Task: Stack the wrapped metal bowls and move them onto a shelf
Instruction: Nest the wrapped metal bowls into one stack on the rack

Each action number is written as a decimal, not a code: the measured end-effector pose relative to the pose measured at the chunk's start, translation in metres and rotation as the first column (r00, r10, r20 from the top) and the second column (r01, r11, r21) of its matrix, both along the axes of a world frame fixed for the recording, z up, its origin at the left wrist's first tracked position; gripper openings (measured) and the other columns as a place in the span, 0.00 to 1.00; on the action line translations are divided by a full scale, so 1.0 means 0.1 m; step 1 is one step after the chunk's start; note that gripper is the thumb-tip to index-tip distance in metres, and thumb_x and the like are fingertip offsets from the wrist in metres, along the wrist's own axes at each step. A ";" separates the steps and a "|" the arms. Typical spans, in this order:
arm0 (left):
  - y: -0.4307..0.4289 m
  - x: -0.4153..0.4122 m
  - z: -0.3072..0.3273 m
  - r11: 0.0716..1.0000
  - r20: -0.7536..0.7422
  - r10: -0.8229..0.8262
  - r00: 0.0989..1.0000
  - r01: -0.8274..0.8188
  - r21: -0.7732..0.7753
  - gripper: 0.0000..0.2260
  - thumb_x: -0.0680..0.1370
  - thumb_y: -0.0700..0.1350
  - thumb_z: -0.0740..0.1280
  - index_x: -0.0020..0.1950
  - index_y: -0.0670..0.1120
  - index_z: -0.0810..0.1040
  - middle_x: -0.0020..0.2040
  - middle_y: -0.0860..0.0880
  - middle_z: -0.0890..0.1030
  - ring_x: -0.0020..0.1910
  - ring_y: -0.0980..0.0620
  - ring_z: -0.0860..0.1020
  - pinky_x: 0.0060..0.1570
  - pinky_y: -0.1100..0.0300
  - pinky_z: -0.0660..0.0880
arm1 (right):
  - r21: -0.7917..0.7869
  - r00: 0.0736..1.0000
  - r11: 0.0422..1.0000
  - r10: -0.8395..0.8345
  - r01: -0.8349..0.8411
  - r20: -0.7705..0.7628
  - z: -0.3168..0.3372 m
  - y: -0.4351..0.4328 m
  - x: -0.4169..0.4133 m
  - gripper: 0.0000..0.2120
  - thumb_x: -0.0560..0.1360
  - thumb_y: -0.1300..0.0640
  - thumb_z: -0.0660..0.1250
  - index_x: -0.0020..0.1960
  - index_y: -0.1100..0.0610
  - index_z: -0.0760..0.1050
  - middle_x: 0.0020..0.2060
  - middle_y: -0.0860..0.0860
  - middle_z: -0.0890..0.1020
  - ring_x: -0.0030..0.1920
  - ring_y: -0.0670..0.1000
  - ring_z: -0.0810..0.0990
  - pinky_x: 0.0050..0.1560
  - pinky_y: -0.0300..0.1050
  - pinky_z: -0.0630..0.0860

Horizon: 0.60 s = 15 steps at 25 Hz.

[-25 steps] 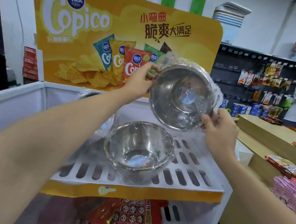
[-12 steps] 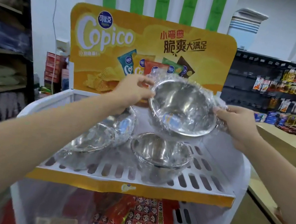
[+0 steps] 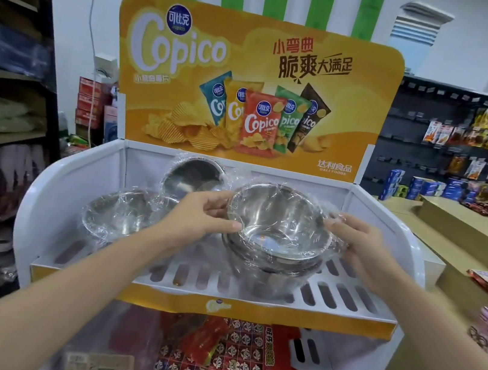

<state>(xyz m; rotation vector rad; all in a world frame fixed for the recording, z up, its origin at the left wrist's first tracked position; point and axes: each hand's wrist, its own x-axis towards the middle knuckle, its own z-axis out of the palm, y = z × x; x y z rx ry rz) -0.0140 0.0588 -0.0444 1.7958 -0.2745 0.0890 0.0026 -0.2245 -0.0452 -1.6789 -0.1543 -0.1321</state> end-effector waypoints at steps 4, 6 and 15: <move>0.03 0.02 -0.09 0.993 -0.006 -0.048 0.999 0.048 0.104 0.44 0.59 0.50 0.78 0.73 0.49 0.66 0.69 0.50 0.73 0.66 0.52 0.73 0.66 0.54 0.69 | -0.068 0.993 0.991 0.115 -0.114 0.022 -0.25 -0.08 -0.01 0.32 0.60 0.53 0.79 0.63 0.52 0.76 0.57 0.54 0.84 0.57 0.55 0.82 0.61 0.53 0.75; 0.02 0.03 -0.15 0.966 0.022 -0.033 0.999 0.026 0.258 0.43 0.62 0.52 0.78 0.74 0.52 0.64 0.70 0.52 0.72 0.67 0.54 0.71 0.66 0.56 0.67 | -0.151 0.991 0.983 0.114 -0.103 0.069 -0.31 -0.05 -0.04 0.30 0.62 0.52 0.77 0.63 0.46 0.73 0.61 0.54 0.80 0.55 0.53 0.82 0.56 0.46 0.79; 0.00 0.18 -0.09 0.880 0.093 -0.074 0.993 0.022 0.474 0.52 0.61 0.60 0.76 0.77 0.54 0.51 0.79 0.58 0.50 0.77 0.56 0.52 0.73 0.56 0.52 | -0.639 0.967 0.763 0.225 -0.101 0.116 -0.16 -0.12 0.18 0.57 0.56 0.32 0.71 0.78 0.44 0.49 0.75 0.37 0.51 0.77 0.46 0.50 0.73 0.47 0.53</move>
